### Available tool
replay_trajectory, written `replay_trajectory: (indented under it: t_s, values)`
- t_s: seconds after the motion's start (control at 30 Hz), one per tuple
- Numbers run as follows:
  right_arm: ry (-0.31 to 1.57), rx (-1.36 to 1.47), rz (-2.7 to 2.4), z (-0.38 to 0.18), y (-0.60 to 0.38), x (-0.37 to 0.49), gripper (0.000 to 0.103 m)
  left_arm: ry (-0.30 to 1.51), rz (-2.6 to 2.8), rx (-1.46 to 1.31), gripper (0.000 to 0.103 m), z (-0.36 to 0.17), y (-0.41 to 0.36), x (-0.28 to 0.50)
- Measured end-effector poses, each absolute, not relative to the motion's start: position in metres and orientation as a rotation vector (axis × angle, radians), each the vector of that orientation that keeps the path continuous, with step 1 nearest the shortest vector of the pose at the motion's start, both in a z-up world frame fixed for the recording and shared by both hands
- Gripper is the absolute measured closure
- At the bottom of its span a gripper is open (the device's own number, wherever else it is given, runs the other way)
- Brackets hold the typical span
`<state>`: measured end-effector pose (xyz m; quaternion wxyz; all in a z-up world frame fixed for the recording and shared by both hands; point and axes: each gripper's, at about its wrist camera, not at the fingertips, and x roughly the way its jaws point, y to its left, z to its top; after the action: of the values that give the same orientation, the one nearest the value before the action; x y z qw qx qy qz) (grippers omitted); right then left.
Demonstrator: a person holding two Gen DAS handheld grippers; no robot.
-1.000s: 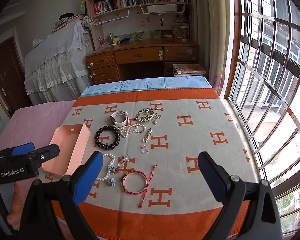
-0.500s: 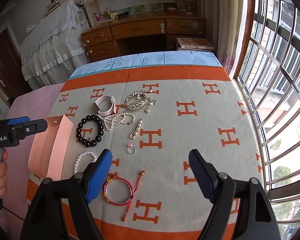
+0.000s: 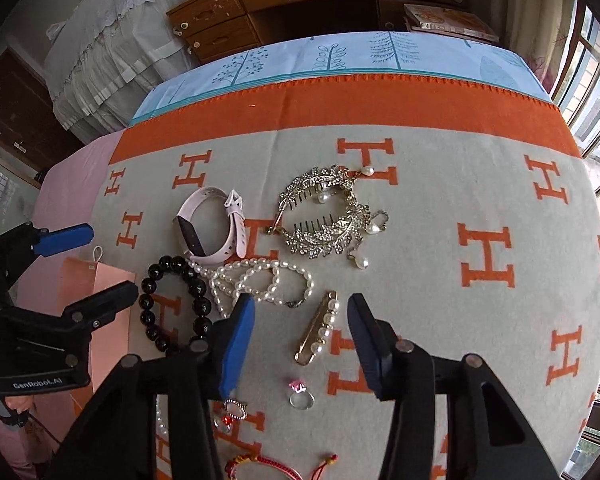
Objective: Organize jewelry
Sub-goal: 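Reach the left gripper to the black bead bracelet and close on it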
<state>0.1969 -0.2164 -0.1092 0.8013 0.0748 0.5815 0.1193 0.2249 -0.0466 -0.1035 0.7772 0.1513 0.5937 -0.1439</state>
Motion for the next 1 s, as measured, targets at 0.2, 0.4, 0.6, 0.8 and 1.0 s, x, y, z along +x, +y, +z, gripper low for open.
replay_trajectory:
  t_s: [0.2,0.4,0.6,0.8,1.0]
  values:
    - [1.291,0.143,0.276,-0.12,-0.203,0.217,0.054,1.324,-0.338,0.368,0.034,-0.125,-0.049,0.238]
    - [1.314,0.027,0.287,-0.13,-0.183,0.223,0.065,1.353,-0.344,0.423,0.035,-0.138,-0.043,0.247]
    - [1.299,-0.143,0.283,-0.131,-0.174,0.22,0.089,1.394,-0.333,0.457,0.034,-0.154,-0.038,0.252]
    - [1.285,-0.083,0.266,-0.125,-0.191,0.219,0.103,1.392,-0.333,0.455,0.034,-0.154,-0.04,0.252]
    - [1.243,0.053,0.31,-0.102,-0.207,0.205,0.103,1.399,-0.375,0.435,0.072,-0.15,-0.053,0.233]
